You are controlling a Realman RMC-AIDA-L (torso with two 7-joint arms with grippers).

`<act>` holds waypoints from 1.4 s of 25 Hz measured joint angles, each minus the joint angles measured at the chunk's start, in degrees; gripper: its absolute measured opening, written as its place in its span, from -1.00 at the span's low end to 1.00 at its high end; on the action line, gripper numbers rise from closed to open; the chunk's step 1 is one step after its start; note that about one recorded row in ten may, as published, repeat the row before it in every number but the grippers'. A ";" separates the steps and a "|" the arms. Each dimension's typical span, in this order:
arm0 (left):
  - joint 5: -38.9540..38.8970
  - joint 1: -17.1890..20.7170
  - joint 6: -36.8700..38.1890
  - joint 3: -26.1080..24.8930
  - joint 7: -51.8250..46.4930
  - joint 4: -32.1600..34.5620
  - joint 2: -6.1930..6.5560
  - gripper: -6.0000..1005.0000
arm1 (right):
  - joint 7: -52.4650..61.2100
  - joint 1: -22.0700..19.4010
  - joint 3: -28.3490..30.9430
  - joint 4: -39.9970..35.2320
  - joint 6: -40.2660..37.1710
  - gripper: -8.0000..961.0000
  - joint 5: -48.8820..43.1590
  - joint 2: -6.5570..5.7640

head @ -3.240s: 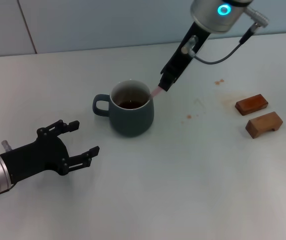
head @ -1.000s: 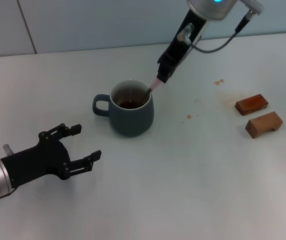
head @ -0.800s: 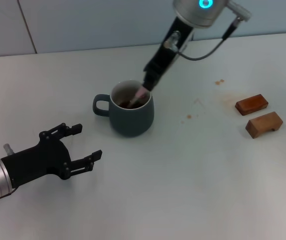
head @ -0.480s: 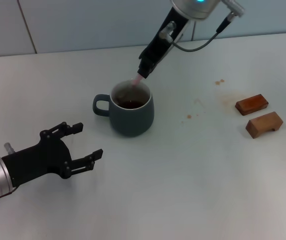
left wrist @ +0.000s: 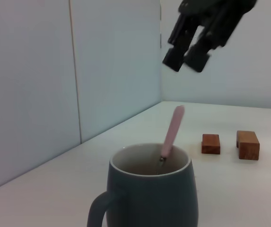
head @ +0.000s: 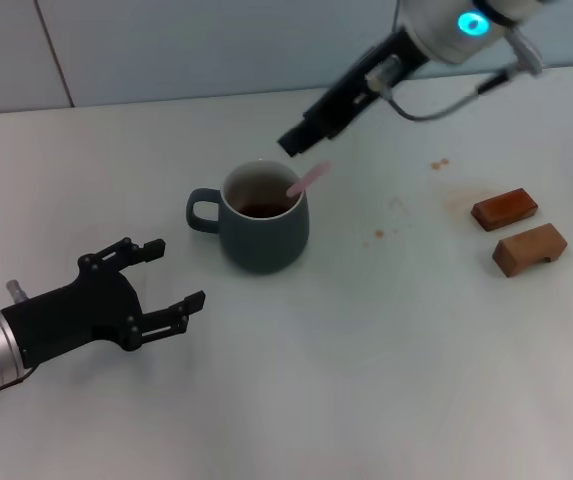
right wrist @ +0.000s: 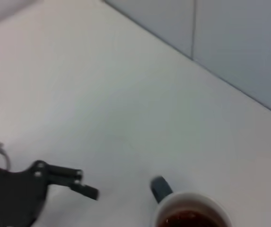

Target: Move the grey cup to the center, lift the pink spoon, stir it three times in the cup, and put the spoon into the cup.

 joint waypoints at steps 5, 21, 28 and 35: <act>-0.91 0.01 0.80 0.00 -0.09 0.15 0.03 0.69 | -9.95 -16.00 -2.36 -11.28 3.34 0.01 15.21 0.13; -2.22 -0.66 1.19 0.07 -1.21 0.26 0.05 0.69 | -40.97 -40.91 -6.67 2.19 20.03 0.71 38.07 0.06; -2.21 -0.82 1.24 0.36 -2.20 -0.09 0.00 0.69 | -41.67 -40.32 -6.58 3.58 20.16 0.73 38.62 0.10; -2.19 -0.60 1.06 0.36 -2.22 -0.16 0.00 0.69 | -41.65 -40.23 -6.51 3.69 20.22 0.73 38.68 0.20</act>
